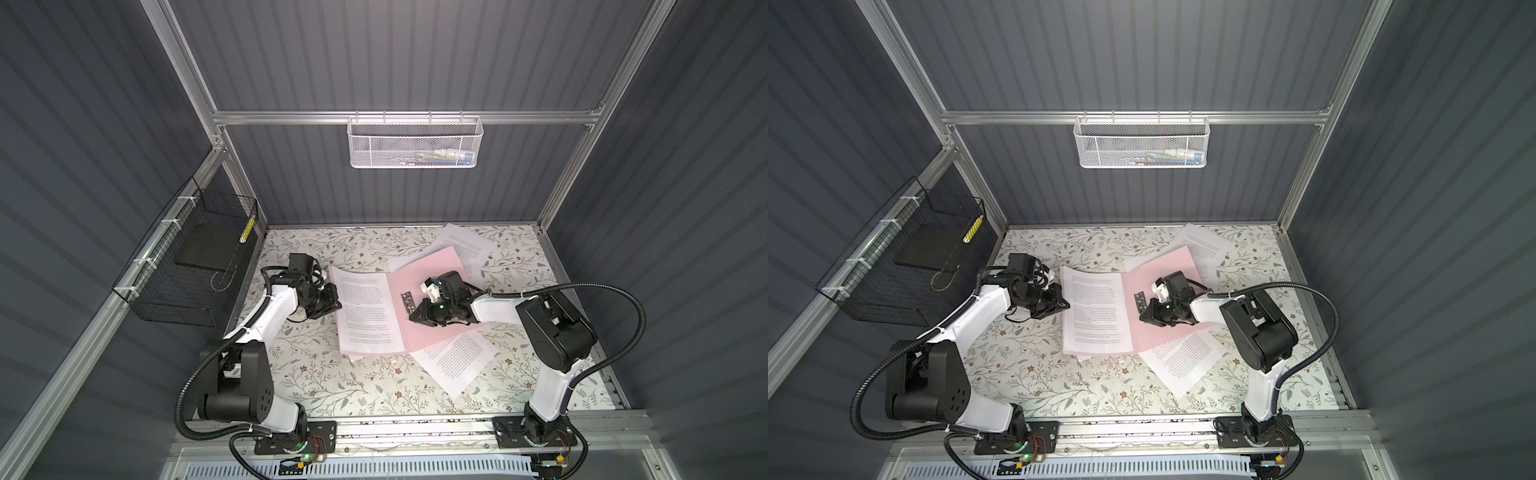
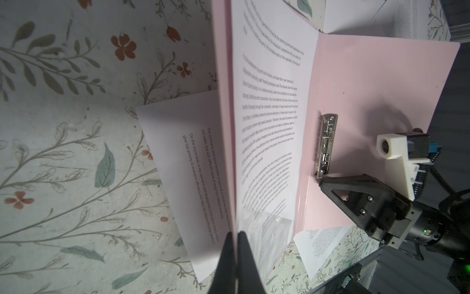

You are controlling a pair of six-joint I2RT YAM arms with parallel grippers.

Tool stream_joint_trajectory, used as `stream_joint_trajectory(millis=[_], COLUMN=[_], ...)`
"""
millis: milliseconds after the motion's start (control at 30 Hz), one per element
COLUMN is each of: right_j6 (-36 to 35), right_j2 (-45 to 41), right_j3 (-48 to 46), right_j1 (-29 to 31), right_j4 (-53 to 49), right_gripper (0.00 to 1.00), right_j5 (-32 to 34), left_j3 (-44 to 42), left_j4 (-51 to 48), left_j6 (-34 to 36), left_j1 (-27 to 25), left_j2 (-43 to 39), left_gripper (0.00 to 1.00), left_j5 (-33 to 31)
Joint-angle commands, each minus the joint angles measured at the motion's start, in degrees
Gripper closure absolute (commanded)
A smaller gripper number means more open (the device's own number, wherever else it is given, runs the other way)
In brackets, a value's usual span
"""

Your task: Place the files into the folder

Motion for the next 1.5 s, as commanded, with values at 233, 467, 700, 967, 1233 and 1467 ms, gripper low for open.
stream_joint_trajectory(millis=[233,467,700,967,1233,1467], right_j6=[1.0,5.0,5.7,5.9,4.6,4.0], right_j2=[2.0,1.7,1.8,1.9,1.9,3.3], right_j3=[1.6,-0.8,-0.8,-2.0,-3.3,-3.3], right_j1=[0.5,-0.8,-1.9,-2.0,-1.9,-1.9], right_j4=[-2.1,3.8,4.3,5.1,5.7,6.2], right_gripper=[0.88,0.82,0.85,0.88,0.91,1.00], right_j5=[2.9,-1.3,-1.8,-1.7,-1.4,-0.8], left_j3=[-1.9,-1.7,-1.8,-2.0,-1.4,-0.5], left_j4=[-1.2,-2.2,-2.4,-2.1,-2.6,-4.0], left_j6=[0.3,0.9,1.1,0.7,0.5,1.2], left_j1=[-0.4,-0.4,-0.4,-0.4,-0.3,-0.4], left_j2=[-1.2,-1.2,-1.5,-1.5,-1.5,-2.1], left_gripper=[1.00,1.00,1.00,1.00,1.00,1.00], left_j5=[1.8,0.5,0.3,0.6,0.2,-0.7])
